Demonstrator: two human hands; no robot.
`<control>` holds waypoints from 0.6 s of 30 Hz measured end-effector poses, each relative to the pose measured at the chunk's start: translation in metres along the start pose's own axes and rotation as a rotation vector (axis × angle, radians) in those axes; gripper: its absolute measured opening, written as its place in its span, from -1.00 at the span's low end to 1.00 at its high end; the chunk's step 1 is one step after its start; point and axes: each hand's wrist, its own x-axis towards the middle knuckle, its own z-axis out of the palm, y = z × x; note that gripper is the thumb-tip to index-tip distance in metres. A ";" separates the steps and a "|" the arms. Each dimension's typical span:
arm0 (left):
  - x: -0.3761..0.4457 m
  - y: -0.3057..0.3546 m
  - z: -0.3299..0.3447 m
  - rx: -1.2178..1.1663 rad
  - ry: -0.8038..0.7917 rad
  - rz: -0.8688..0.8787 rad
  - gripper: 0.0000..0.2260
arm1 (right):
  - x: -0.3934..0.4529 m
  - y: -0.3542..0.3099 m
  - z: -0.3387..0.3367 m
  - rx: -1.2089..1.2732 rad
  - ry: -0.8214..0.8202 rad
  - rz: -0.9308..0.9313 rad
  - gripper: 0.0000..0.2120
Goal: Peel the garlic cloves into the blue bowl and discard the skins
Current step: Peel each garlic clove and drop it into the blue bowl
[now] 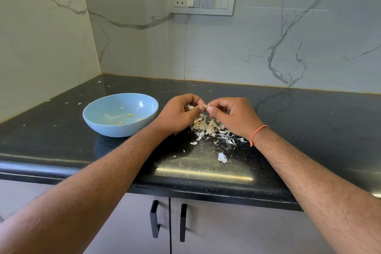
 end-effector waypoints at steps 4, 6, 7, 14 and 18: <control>-0.001 0.000 0.001 -0.006 0.001 -0.009 -0.96 | 0.000 -0.001 0.000 -0.041 -0.019 -0.022 -0.87; -0.002 0.001 0.001 -0.006 0.001 -0.008 -0.96 | 0.000 -0.002 0.001 -0.058 -0.033 -0.030 -0.87; -0.001 0.001 0.000 -0.002 0.008 -0.005 -0.96 | 0.001 -0.002 0.001 -0.059 -0.038 -0.032 -0.86; -0.003 0.003 -0.001 -0.002 0.041 0.024 -0.95 | 0.001 0.000 0.000 -0.110 0.000 -0.048 -0.87; -0.004 0.006 0.000 0.040 0.029 0.054 -0.95 | 0.001 -0.001 -0.001 -0.099 0.034 -0.036 -0.83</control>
